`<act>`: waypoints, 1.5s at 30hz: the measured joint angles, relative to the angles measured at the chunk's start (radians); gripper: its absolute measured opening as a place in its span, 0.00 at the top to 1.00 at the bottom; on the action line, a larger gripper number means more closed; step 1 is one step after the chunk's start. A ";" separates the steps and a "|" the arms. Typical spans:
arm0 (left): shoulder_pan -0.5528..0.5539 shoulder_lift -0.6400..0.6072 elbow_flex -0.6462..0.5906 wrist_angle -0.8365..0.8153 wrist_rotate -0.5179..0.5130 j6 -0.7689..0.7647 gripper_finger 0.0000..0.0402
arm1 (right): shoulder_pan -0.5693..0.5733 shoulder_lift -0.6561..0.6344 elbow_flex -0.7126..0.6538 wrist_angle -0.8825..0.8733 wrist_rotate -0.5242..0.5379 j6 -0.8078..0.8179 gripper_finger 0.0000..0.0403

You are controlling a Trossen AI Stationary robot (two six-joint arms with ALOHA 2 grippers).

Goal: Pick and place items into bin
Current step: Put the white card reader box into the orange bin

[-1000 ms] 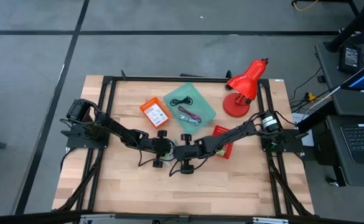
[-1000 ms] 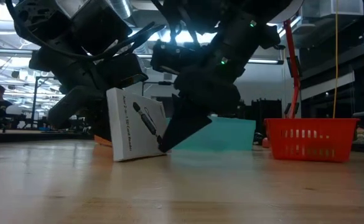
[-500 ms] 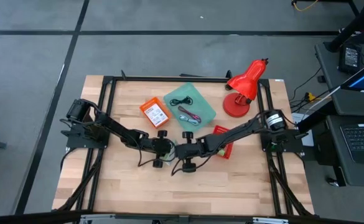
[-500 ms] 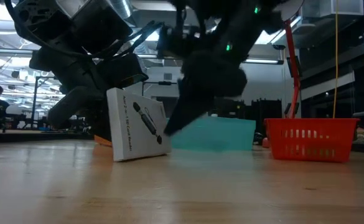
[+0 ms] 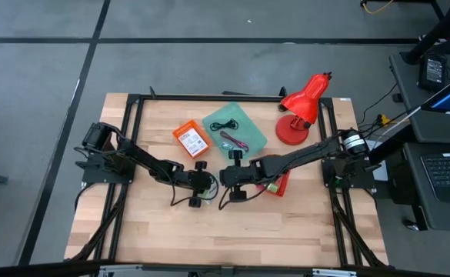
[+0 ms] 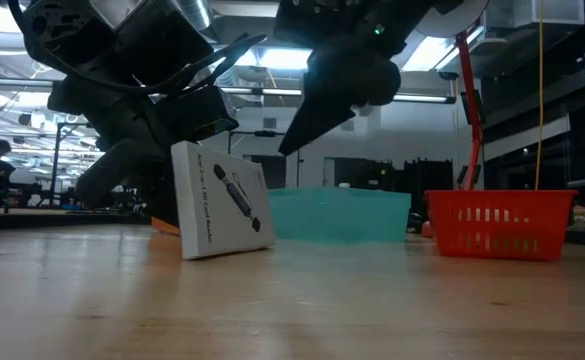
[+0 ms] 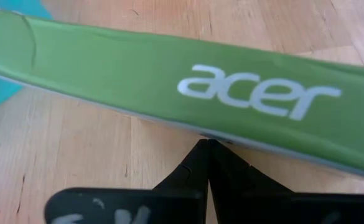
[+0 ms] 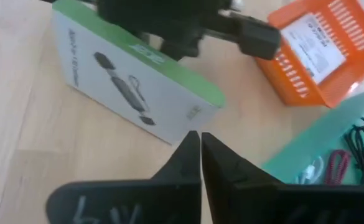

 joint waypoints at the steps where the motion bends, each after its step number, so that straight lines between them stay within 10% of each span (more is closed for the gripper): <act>1: 0.000 0.000 0.000 0.000 0.000 0.000 0.99 | -0.004 -0.005 0.000 0.000 0.000 0.000 1.00; 29: -0.014 0.000 0.001 -0.003 -0.007 0.053 0.99 | -0.159 -0.011 0.000 0.027 -0.316 -0.107 0.40; 45: -0.014 0.000 0.001 -0.004 -0.005 0.053 0.99 | -0.216 0.022 0.001 0.114 -0.489 -0.210 0.35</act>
